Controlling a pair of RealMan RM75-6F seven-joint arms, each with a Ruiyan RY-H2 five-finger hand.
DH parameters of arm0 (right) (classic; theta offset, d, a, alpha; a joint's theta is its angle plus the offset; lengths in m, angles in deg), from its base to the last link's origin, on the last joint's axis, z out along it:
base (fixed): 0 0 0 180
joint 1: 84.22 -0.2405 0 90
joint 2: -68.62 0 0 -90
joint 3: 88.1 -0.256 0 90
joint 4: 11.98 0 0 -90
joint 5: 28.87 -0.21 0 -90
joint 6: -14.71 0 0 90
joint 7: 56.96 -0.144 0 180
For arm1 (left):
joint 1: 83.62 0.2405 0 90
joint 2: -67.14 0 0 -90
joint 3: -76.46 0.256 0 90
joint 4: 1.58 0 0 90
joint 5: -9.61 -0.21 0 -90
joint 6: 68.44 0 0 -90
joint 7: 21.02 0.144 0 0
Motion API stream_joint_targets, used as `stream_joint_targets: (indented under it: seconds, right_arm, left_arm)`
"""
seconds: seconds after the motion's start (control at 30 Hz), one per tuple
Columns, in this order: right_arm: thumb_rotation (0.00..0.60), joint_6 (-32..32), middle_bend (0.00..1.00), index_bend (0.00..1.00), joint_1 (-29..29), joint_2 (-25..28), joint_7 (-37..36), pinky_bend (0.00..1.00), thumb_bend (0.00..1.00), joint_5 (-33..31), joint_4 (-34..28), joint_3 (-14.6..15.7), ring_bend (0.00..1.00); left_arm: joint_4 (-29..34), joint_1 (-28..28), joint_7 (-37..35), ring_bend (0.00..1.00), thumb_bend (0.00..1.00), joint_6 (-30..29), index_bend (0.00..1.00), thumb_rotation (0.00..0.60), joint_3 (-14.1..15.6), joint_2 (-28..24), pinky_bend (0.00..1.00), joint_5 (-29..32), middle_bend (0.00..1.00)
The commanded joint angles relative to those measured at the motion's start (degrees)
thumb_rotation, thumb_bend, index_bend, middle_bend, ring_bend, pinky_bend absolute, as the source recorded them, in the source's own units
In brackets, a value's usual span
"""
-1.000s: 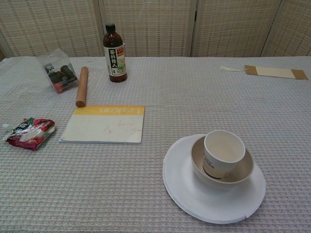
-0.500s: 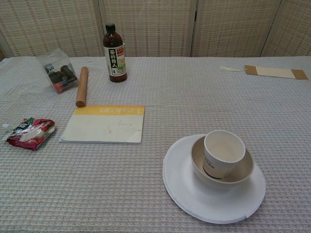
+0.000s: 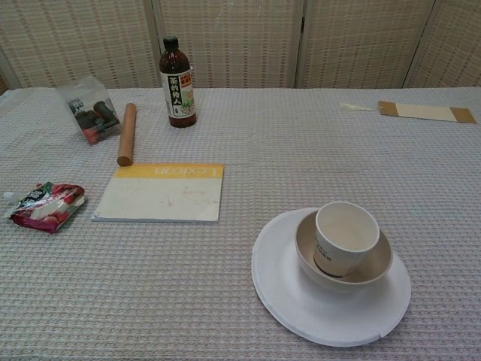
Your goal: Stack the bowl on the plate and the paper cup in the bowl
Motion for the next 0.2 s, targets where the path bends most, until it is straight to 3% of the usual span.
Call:
stream_joint_targets:
  seconds: [0.03, 0.2]
  right_arm:
    - [0.600, 0.06, 0.00, 0.00, -0.04, -0.60, 1.11, 0.00, 0.09, 0.54, 0.04, -0.25, 0.00]
    - [0.600, 1.15, 0.00, 0.00, -0.21, -0.99, 1.76, 0.00, 0.09, 1.06, 0.24, -0.31, 0.00]
  left_arm:
    - [-0.05, 0.09, -0.39, 0.00, 0.31, -0.07, 0.03, 0.600, -0.07, -0.19, 0.24, 0.30, 0.02]
    - [0.23, 0.21, -0.20, 0.00, 0.31, -0.41, 0.03, 0.600, 0.14, -0.24, 0.24, 0.04, 0.02]
